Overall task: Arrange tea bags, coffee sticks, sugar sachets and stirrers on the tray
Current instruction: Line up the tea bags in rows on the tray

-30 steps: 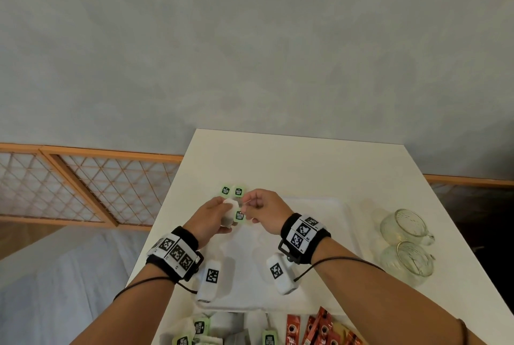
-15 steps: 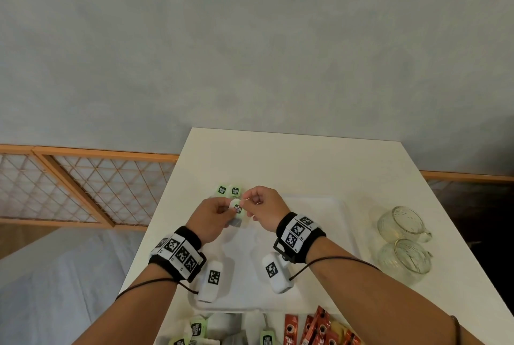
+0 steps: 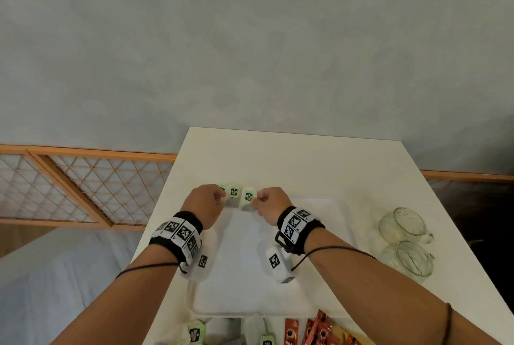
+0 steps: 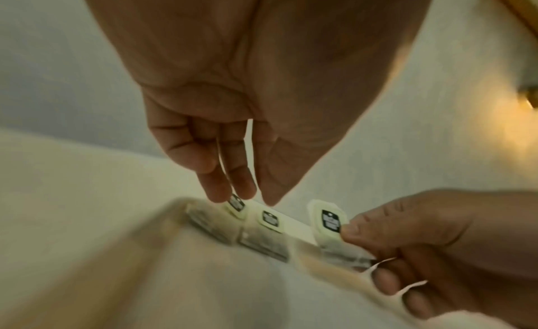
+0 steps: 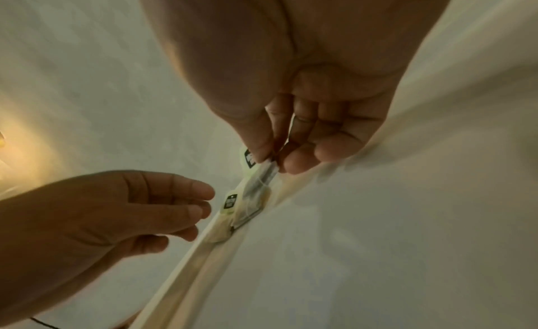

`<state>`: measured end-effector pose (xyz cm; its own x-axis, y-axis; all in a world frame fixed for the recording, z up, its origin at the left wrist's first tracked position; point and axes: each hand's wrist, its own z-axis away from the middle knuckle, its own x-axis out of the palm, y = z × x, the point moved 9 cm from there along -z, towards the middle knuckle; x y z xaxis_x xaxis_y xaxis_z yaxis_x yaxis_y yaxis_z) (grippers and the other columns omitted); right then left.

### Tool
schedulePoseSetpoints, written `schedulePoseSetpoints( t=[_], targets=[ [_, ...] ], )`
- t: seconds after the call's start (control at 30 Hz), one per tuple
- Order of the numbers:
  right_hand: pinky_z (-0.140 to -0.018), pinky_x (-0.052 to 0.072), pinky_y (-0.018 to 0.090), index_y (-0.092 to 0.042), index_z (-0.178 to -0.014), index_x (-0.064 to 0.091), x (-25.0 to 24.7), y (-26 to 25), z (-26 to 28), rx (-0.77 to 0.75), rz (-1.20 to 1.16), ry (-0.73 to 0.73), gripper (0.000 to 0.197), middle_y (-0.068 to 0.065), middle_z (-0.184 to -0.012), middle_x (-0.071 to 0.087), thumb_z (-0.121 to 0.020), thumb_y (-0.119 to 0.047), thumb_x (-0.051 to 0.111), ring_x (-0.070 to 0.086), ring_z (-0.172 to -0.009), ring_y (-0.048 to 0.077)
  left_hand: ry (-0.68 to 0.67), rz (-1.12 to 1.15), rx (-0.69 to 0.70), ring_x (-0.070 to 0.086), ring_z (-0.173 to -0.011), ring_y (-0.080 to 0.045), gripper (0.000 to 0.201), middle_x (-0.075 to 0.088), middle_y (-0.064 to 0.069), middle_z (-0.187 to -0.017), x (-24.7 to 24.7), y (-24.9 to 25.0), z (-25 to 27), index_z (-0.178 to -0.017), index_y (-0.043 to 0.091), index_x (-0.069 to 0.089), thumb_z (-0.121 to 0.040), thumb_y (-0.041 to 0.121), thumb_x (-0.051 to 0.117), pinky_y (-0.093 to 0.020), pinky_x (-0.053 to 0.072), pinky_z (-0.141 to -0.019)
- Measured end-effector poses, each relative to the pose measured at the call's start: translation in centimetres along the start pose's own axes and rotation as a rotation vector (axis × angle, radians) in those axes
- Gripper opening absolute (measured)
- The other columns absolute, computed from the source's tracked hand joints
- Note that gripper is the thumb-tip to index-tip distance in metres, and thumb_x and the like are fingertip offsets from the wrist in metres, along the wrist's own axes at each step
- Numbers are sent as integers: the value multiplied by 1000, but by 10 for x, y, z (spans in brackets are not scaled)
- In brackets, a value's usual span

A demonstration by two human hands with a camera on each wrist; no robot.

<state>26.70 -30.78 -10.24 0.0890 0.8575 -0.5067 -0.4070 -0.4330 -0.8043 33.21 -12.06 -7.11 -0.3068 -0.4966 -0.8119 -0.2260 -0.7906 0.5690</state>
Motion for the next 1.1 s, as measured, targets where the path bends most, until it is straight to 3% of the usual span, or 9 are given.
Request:
schedulePoseSetpoints(
  t=[0.1, 0.17, 0.33, 0.5, 0.7, 0.8, 0.97, 1.1],
  targets=[
    [-61, 47, 27, -18, -67, 59, 2, 1, -6, 35, 65, 26, 27, 0, -65, 60, -91, -22, 69, 57, -64, 21, -59, -205, 42, 60, -106, -20, 27, 63, -1, -116, -3, 2, -8, -120, 21, 66, -94, 24, 62, -29, 48, -93],
    [-64, 48, 26, -22, -71, 61, 3, -2, -9, 30, 133, 48, 23, -1, -72, 65, -91, -25, 71, 61, -70, 20, -94, -300, 72, 60, -106, -21, 26, 63, -2, -116, -1, 3, -13, -120, 21, 66, -94, 26, 62, -29, 48, -91],
    [-72, 53, 30, -22, -79, 61, 4, -17, -11, -2, 277, 59, 18, 2, -84, 68, -95, -28, 66, 64, -79, 24, -137, -370, 92, 58, -85, -20, 9, 69, -3, -101, 2, 5, -18, -92, 19, 66, -93, 26, 60, -27, 47, -75],
    [-74, 54, 33, -17, -86, 64, 5, -31, -10, -72, 436, 59, 16, 9, -93, 72, -97, -27, 60, 68, -88, 31, -130, -352, 82, 64, -86, -26, 15, 69, -6, -91, -1, 6, -18, -87, 11, 67, -90, 21, 56, -34, 55, -77],
    [-78, 56, 36, -13, -98, 67, 8, -33, -14, -63, 461, 58, 18, 9, -98, 71, -98, -29, 60, 67, -90, 31, -111, -323, 91, 63, -88, -27, 15, 69, -6, -93, -2, 4, -16, -91, 11, 66, -93, 21, 54, -33, 53, -78],
    [-82, 56, 38, -14, -104, 63, 10, -29, -15, -43, 422, 61, 18, 8, -103, 69, -97, -30, 60, 66, -94, 30, -123, -278, 100, 61, -90, -24, 8, 66, -2, -95, 0, 5, -14, -91, 16, 65, -87, 14, 58, -29, 50, -77],
    [-85, 55, 38, -21, -115, 57, 9, -19, -18, -4, 345, 65, 24, 4, -112, 67, -95, -34, 62, 65, -95, 27, -182, -297, 164, 62, -101, -21, 22, 68, -2, -111, 12, 12, -13, -106, 23, 73, -88, 15, 63, -24, 45, -84],
    [-85, 54, 36, -20, -125, 55, 3, -18, -13, 4, 339, 58, 38, 5, -115, 66, -94, -39, 65, 64, -97, 27, -159, -299, 183, 55, -89, -16, 21, 64, -1, -104, 8, 16, -12, -108, 23, 71, -89, 18, 65, -23, 40, -79]
  ],
)
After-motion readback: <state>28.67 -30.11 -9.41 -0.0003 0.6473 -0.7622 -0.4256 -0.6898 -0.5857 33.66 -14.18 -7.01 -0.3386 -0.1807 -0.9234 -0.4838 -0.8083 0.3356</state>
